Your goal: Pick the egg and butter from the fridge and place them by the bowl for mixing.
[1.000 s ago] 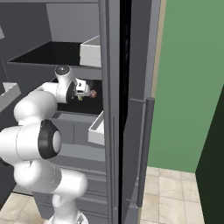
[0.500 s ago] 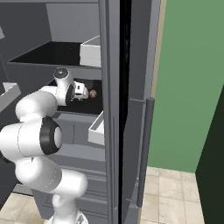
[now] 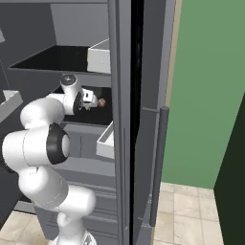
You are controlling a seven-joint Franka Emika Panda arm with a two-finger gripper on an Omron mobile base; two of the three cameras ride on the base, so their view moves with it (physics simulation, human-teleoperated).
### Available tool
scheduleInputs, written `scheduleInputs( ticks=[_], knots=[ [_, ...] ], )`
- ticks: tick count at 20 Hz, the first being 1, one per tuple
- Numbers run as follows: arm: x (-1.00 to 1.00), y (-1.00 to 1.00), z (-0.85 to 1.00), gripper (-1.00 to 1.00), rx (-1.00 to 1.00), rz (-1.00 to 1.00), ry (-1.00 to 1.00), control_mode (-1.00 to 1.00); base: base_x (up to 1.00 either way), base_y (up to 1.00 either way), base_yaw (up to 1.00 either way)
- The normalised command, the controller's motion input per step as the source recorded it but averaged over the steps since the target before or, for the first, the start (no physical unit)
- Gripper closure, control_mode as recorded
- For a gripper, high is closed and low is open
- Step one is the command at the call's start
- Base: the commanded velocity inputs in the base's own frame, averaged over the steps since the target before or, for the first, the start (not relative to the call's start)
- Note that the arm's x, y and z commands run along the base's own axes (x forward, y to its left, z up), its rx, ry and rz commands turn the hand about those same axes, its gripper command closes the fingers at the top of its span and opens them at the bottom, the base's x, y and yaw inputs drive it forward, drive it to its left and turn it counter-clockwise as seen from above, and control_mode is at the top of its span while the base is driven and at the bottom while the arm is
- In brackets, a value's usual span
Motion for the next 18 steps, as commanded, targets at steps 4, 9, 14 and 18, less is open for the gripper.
scheduleInputs(
  ticks=[4, 9, 14, 18],
  knots=[
    [0.15, 0.0, -0.02, -1.0, 0.0, 0.0, 0.0, -1.0, 0.0, 0.0, 0.0],
    [0.17, 0.0, -0.05, -1.0, 0.0, 0.0, 0.0, -1.0, 0.0, 0.0, 0.0],
    [0.17, 0.0, -0.11, -1.0, 0.0, 0.0, 0.0, -1.0, 0.0, 0.0, 0.0],
    [0.24, 0.0, -0.17, -1.0, 0.0, 0.0, 0.0, -1.0, 0.0, 0.0, 0.0]
  ],
)
